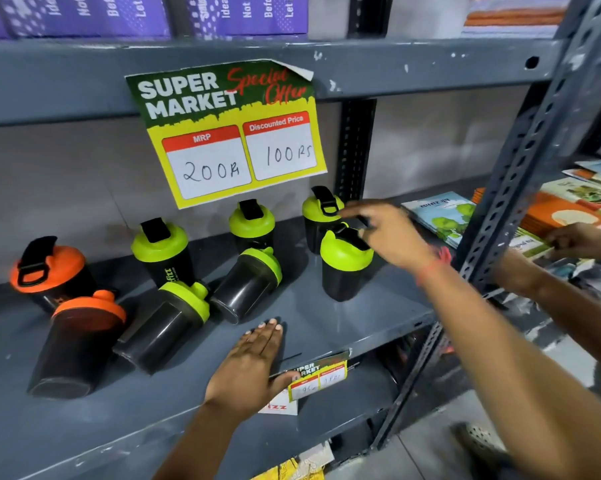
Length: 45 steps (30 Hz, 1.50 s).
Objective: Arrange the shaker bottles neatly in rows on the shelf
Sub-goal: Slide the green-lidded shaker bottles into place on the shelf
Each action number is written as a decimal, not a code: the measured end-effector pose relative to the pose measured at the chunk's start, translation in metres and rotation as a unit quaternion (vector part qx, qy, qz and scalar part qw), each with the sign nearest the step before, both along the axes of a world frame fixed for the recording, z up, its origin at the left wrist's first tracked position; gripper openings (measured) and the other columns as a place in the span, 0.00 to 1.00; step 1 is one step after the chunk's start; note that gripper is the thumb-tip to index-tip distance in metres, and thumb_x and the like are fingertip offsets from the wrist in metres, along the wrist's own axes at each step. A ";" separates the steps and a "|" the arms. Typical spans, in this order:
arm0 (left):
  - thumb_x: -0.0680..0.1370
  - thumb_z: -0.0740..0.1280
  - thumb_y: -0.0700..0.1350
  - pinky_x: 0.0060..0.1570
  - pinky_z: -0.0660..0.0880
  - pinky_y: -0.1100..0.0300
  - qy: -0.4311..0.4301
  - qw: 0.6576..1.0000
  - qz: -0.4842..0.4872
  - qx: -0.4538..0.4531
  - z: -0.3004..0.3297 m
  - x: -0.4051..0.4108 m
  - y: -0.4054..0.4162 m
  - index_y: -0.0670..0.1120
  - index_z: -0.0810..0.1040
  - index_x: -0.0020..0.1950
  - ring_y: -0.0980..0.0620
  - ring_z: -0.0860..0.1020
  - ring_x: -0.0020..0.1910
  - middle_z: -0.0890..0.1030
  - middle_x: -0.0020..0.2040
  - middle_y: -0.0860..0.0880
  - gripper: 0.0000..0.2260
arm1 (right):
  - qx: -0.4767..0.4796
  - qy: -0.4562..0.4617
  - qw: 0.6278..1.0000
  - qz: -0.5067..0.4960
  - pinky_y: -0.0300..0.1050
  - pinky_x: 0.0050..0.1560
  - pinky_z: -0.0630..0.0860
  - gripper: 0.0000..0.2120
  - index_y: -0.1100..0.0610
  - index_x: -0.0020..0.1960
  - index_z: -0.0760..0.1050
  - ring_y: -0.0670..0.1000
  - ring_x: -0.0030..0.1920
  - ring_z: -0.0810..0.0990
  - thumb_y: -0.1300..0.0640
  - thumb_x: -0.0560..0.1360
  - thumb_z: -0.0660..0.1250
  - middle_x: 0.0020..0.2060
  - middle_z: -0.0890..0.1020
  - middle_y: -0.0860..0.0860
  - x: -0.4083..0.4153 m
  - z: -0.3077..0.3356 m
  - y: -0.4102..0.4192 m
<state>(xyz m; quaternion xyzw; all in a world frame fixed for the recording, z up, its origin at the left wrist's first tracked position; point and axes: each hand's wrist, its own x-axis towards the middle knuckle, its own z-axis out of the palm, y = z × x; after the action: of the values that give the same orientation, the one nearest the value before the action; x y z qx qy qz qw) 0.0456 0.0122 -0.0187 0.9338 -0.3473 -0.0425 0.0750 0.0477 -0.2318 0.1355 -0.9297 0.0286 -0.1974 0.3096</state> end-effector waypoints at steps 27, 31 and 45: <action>0.56 0.27 0.77 0.66 0.37 0.60 -0.007 1.000 0.023 -0.018 -0.003 0.000 -0.001 0.49 0.45 0.74 0.53 0.49 0.74 0.49 0.76 0.51 0.52 | -0.349 0.347 0.864 0.104 0.41 0.64 0.68 0.30 0.51 0.72 0.67 0.55 0.69 0.70 0.62 0.72 0.70 0.70 0.71 0.52 0.043 0.038 0.002; 0.56 0.27 0.76 0.66 0.38 0.63 -0.011 1.000 0.023 -0.017 0.000 -0.001 -0.001 0.49 0.45 0.74 0.53 0.49 0.74 0.49 0.76 0.51 0.52 | -0.337 0.322 0.882 0.072 0.47 0.65 0.70 0.25 0.51 0.68 0.72 0.55 0.66 0.73 0.55 0.72 0.70 0.66 0.76 0.52 0.045 0.034 -0.002; 0.54 0.26 0.77 0.67 0.39 0.63 -0.008 0.999 0.032 -0.009 0.000 -0.002 -0.001 0.50 0.43 0.74 0.55 0.47 0.74 0.47 0.76 0.52 0.53 | -0.336 0.272 0.901 -0.039 0.45 0.53 0.74 0.25 0.59 0.56 0.75 0.58 0.55 0.78 0.39 0.73 0.62 0.58 0.80 0.55 0.044 0.019 -0.003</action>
<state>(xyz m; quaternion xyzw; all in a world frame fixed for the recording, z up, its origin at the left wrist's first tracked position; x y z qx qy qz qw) 0.0435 0.0110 -0.0192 0.9439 -0.3183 -0.0295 0.0825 0.0921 -0.2349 0.1548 -0.9942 0.0796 0.0530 -0.0490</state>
